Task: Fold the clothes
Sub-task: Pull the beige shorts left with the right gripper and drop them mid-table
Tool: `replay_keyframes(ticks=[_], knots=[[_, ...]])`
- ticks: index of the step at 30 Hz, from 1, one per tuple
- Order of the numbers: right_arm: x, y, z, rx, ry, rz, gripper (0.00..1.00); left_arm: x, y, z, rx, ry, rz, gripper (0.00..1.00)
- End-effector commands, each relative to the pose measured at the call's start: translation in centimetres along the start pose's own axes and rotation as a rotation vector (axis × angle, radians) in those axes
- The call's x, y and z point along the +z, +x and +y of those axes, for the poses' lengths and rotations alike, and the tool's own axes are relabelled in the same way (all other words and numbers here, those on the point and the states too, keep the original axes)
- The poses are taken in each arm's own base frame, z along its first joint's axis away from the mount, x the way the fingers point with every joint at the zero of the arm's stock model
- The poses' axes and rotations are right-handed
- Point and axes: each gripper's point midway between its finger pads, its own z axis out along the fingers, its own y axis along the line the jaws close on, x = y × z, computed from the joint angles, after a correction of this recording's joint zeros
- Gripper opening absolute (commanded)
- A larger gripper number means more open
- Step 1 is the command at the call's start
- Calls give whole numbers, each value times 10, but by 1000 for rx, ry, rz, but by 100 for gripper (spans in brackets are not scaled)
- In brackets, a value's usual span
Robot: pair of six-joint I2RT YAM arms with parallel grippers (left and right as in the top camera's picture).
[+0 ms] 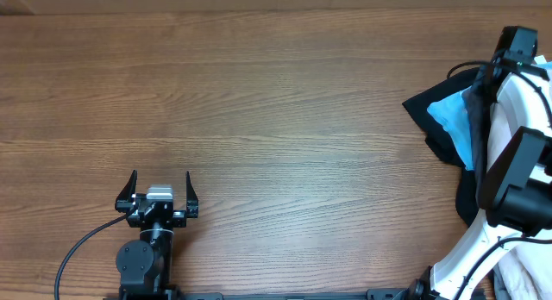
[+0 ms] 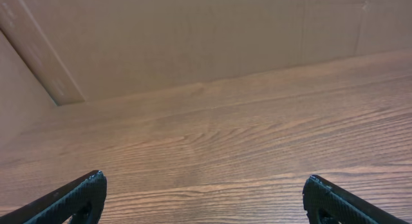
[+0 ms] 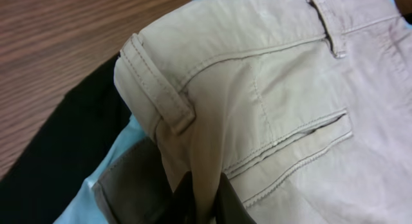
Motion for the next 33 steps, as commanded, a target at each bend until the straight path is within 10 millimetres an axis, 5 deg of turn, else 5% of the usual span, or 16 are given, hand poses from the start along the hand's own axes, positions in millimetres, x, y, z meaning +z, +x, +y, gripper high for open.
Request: replay_keyframes(ticks=[1,9,14,22,24,31,33], knots=[[-70,-60,7,36,-107,-167,4,0,-1,1,19,-7,-9,100],[-163,-75,34,8,-239,-277,4,0,-1,1,19,-7,-9,100],[-237,-55,106,-113,-450,-311,4,0,-1,1,19,-7,-9,100],[-320,35,266,-268,-912,-153,4,0,-1,1,19,-7,-9,100],[-338,71,317,-310,-982,-107,4,0,-1,1,19,-7,-9,100],[-391,164,422,-461,-1159,-98,4,0,-1,1,19,-7,-9,100],[-408,180,434,-518,-1198,-136,21,0,-1,1,19,-7,-9,100]])
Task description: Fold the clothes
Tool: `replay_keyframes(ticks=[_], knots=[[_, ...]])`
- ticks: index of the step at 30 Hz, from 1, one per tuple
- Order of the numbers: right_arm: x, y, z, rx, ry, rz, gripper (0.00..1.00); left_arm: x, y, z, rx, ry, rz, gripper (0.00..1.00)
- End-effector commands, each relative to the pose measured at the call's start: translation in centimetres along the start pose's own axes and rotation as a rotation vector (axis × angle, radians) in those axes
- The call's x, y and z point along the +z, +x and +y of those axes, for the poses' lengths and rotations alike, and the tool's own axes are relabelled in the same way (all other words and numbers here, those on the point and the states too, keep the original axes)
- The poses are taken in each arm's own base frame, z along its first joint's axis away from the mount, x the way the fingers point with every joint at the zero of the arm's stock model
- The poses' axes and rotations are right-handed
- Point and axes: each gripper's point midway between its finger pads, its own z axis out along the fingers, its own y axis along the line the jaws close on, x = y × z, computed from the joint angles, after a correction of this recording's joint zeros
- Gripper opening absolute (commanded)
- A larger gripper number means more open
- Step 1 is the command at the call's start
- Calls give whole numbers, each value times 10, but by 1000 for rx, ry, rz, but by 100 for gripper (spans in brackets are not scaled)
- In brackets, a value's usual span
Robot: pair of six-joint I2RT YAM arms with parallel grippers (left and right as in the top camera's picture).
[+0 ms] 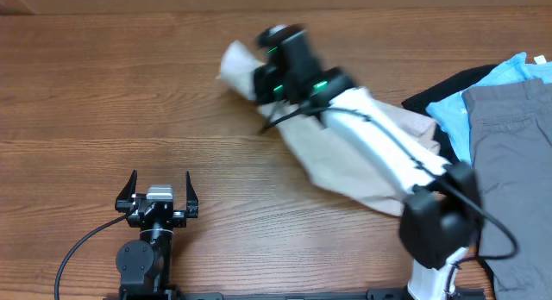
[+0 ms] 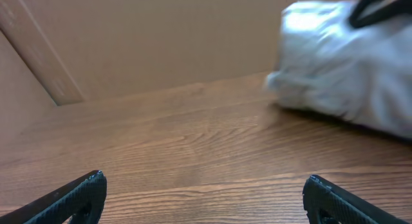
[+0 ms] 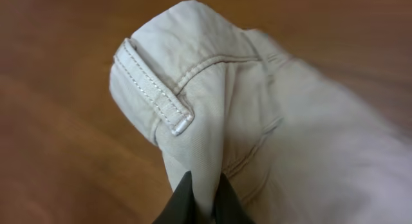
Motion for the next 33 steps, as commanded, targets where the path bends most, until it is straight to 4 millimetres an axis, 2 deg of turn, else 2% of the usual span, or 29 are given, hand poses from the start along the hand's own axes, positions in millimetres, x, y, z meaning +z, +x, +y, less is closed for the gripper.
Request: replay_keyframes(ticks=[1,3,5,12,17,19,23,30,32,33], knots=[[-4,-8,59,-92,-106,-60,38,0,-1,1,19,-7,-9,100],[-7,-9,72,-149,-125,-72,52,0,-1,1,19,-7,-9,100],[-12,-11,75,-159,-130,-80,73,0,-1,1,19,-7,-9,100],[-49,-30,57,-130,-101,-112,93,0,-1,1,19,-7,-9,100],[-90,-39,25,-88,-43,-115,100,0,-1,1,19,-7,-9,100],[-105,-40,4,-57,-5,-103,100,0,-1,1,19,-7,-9,100],[-134,-32,-50,21,97,-49,100,0,-1,1,19,-7,-9,100],[-180,10,-162,168,288,121,100,0,-1,1,19,-7,-9,100],[-196,22,-191,246,333,151,100,0,-1,1,19,-7,-9,100],[-211,34,-215,321,373,170,100,0,-1,1,19,-7,-9,100]])
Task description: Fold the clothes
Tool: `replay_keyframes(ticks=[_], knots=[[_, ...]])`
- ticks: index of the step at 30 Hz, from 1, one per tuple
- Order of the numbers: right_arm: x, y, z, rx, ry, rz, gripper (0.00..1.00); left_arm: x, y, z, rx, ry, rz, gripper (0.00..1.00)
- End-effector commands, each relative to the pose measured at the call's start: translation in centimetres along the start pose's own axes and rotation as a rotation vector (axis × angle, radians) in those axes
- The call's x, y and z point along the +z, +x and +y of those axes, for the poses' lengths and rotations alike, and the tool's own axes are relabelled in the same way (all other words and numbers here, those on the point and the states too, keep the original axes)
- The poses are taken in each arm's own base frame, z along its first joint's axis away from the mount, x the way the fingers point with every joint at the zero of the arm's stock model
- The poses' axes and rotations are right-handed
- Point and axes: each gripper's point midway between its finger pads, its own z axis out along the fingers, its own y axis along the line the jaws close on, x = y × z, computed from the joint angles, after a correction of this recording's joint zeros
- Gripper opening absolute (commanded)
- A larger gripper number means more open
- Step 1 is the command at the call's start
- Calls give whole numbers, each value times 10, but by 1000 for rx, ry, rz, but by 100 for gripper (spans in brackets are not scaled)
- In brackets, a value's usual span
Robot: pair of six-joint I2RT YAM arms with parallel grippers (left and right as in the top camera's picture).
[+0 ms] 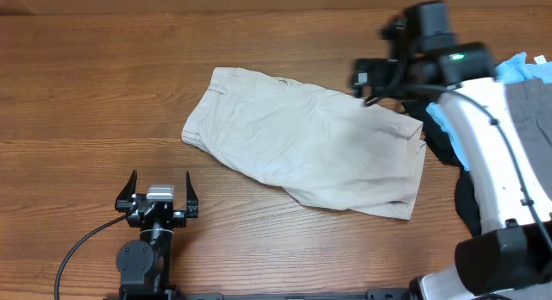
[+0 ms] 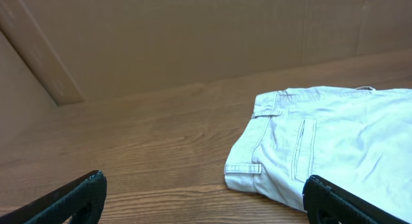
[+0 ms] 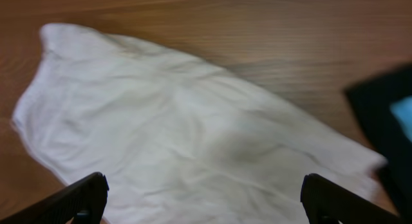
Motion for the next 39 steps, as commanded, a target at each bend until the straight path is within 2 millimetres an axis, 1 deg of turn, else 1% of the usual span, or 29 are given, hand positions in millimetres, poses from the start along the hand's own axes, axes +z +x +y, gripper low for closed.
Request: replay_keyframes(ticks=[1,4,6,7,13,26,34,39], knots=[[-21,2,-59,102,70,4,100,0,-1,1,19,-7,-9,100],[-29,12,-92,193,106,35,100,0,-1,1,19,-7,-9,100],[-33,19,-102,233,104,54,100,0,-1,1,19,-7,-9,100],[-34,23,-103,251,90,69,100,0,-1,1,19,-7,-9,100],[-37,50,-102,294,81,175,100,0,-1,1,19,-7,-9,100],[-37,55,-102,301,80,199,100,0,-1,1,19,-7,-9,100],[-39,63,-100,310,81,234,100,0,-1,1,19,-7,-9,100],[-39,63,-97,312,63,233,100,0,-1,1,19,-7,-9,100]])
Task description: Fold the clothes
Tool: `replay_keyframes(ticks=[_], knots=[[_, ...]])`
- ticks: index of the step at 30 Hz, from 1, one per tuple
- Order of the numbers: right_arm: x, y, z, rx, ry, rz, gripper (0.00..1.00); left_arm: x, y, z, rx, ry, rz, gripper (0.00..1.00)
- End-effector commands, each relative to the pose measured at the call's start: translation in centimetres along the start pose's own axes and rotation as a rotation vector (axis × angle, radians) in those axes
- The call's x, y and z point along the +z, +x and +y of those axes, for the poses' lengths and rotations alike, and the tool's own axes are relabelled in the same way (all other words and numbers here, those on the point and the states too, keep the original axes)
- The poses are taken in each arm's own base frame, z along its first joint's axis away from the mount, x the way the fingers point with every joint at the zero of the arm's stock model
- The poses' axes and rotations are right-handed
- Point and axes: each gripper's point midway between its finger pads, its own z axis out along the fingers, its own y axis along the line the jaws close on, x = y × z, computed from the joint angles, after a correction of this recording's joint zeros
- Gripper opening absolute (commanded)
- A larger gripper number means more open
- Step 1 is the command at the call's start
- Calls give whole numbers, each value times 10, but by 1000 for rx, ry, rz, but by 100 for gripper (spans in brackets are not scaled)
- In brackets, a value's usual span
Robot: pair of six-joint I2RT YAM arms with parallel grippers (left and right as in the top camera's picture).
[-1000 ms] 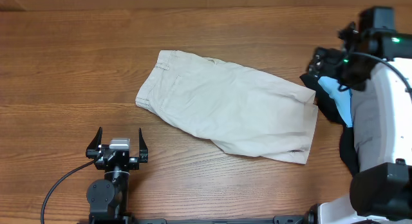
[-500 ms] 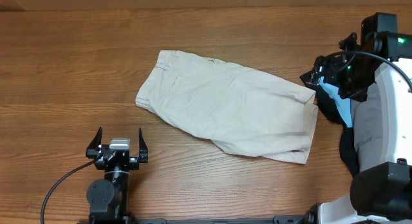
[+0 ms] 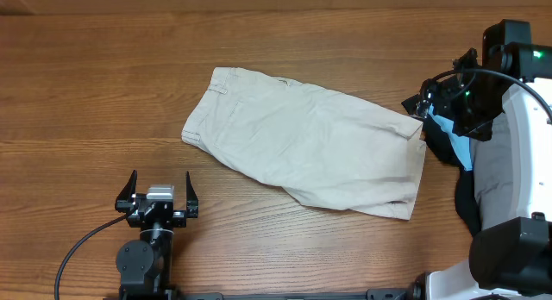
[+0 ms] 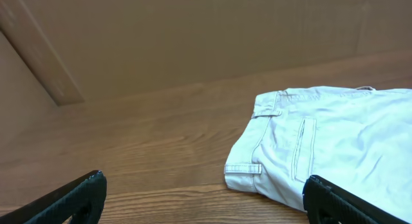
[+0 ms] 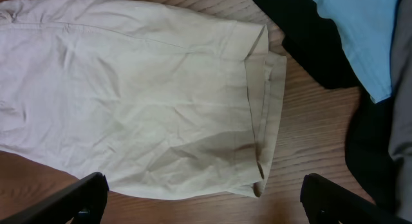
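Observation:
A pair of beige shorts (image 3: 302,145) lies spread flat on the wooden table, waistband to the left and leg hems to the right. My right gripper (image 3: 421,106) hangs open over the hem end, nothing between its fingers; in its own view the shorts (image 5: 141,89) fill the left and the open right gripper (image 5: 206,208) is empty. My left gripper (image 3: 160,186) rests open near the front left edge, short of the waistband. Its view shows the shorts (image 4: 335,140) ahead to the right, with the left gripper (image 4: 205,201) empty.
A pile of other clothes sits at the right edge: a black garment (image 3: 444,145), a light blue one (image 3: 457,132) and a grey one (image 5: 402,63). The black garment (image 5: 309,44) lies just beside the shorts' hems. A brown wall (image 4: 193,37) backs the table.
My right gripper has moved right, from over the shorts' far right part to over the hem end beside the pile. The shorts lie as they did. The left arm has not moved.
My right gripper was shut on the beige shorts in the pile at the right. Then it held them over the middle of the table. Later the shorts lay spread flat and the gripper was open above them; now it hangs open over their hems.

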Motion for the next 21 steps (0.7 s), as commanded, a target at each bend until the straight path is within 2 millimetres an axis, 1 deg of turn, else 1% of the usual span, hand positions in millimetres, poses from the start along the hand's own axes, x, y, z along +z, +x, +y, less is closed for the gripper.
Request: replay_keyframes(ticks=[1,3,4,5,7,10,11,12,13,15,16,18,19,20,21], knots=[[-6,1,9,-19,-38,-15,100,0,-1,1,19,-7,-9,100],[-6,5,13,-16,-62,2,100,0,-2,2,34,-15,-10,100],[-6,7,12,-13,-61,12,100,-1,-3,8,94,-47,-11,100],[-6,10,12,-10,-59,23,100,-1,-6,16,193,-94,-15,100],[-6,14,11,-6,-57,39,100,-2,-15,21,343,-126,-40,100],[-6,16,11,15,-54,49,100,-2,-12,20,379,-123,-24,100],[-6,17,11,21,-54,51,100,-2,-14,21,379,-128,-34,100],[-6,17,11,20,-54,52,94,-2,-19,22,375,-135,-50,100],[-6,17,11,20,-54,52,88,-2,-19,19,376,-119,-57,100],[-6,17,11,20,-54,52,74,-1,-18,7,380,-52,-67,100],[-6,17,11,21,-54,52,71,-1,-17,-2,383,-3,-75,100],[-6,17,11,29,-53,53,70,-3,-23,-22,373,112,-126,100],[-5,17,10,39,-49,55,70,-6,-30,-34,339,181,-171,100],[-4,18,10,41,-49,59,70,-10,-39,-42,285,229,-205,100],[-3,19,9,42,-48,63,70,-12,-47,-45,212,255,-222,100]])
